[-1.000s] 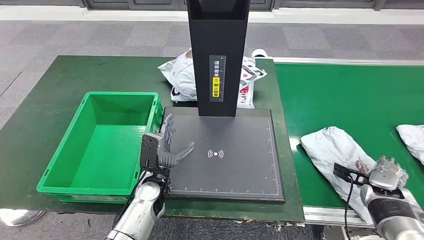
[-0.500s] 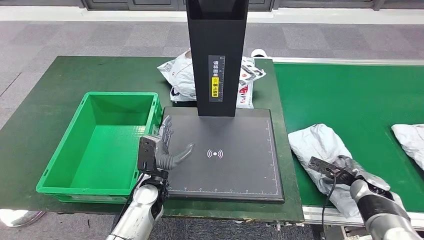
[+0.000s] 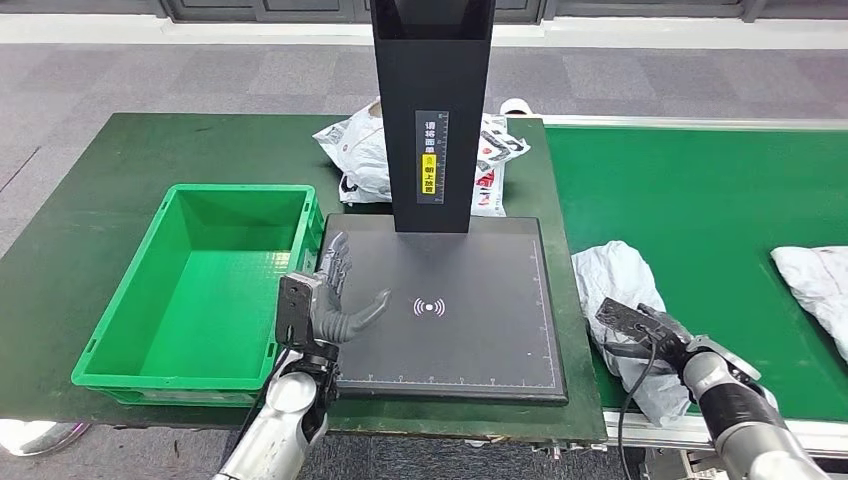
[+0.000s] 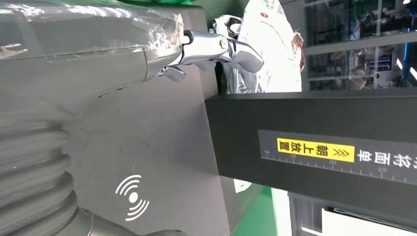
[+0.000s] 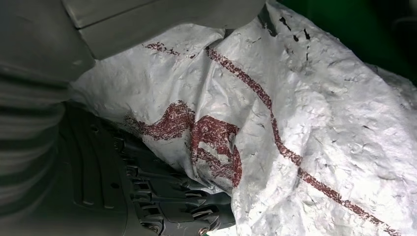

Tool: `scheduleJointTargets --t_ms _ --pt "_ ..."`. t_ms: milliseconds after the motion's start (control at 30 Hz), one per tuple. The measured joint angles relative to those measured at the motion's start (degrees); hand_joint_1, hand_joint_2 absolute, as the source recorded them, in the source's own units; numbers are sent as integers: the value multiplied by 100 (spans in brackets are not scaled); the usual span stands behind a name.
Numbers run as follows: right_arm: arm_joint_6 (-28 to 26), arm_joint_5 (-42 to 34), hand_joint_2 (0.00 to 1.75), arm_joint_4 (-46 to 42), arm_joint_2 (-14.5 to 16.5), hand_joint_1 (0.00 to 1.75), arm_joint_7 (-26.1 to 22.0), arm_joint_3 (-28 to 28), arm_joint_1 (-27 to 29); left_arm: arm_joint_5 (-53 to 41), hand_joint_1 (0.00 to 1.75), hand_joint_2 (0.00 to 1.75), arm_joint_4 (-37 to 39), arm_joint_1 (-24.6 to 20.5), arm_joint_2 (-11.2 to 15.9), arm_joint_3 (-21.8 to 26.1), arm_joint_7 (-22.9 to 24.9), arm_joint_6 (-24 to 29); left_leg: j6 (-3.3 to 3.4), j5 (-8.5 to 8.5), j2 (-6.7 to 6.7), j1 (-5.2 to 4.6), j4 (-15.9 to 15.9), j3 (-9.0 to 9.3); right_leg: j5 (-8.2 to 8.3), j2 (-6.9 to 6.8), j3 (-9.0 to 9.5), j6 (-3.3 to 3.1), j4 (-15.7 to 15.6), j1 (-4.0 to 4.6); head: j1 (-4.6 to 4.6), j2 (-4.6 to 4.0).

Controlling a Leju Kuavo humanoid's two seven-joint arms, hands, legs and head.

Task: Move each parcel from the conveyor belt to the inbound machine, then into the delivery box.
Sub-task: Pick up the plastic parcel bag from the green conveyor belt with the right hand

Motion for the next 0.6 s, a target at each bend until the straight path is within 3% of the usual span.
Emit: scheduleJointTargets --t_ms 300,433,600 --pt "5 -102 175 -1 34 1 5 35 0 7 0 175 -7 7 28 -29 -1 3 -1 1 3 0 0 3 0 10 2 0 0 0 -1 0" --pt "12 -453 175 -4 32 175 92 204 1 15 0 175 -17 19 31 -55 -1 3 -1 1 4 0 0 5 1 11 3 1 0 0 0 0" --pt "-2 -715 175 -48 -3 175 117 400 2 40 0 175 -36 40 32 -118 0 -3 -1 0 6 0 1 8 1 13 4 1 -1 0 0 0"
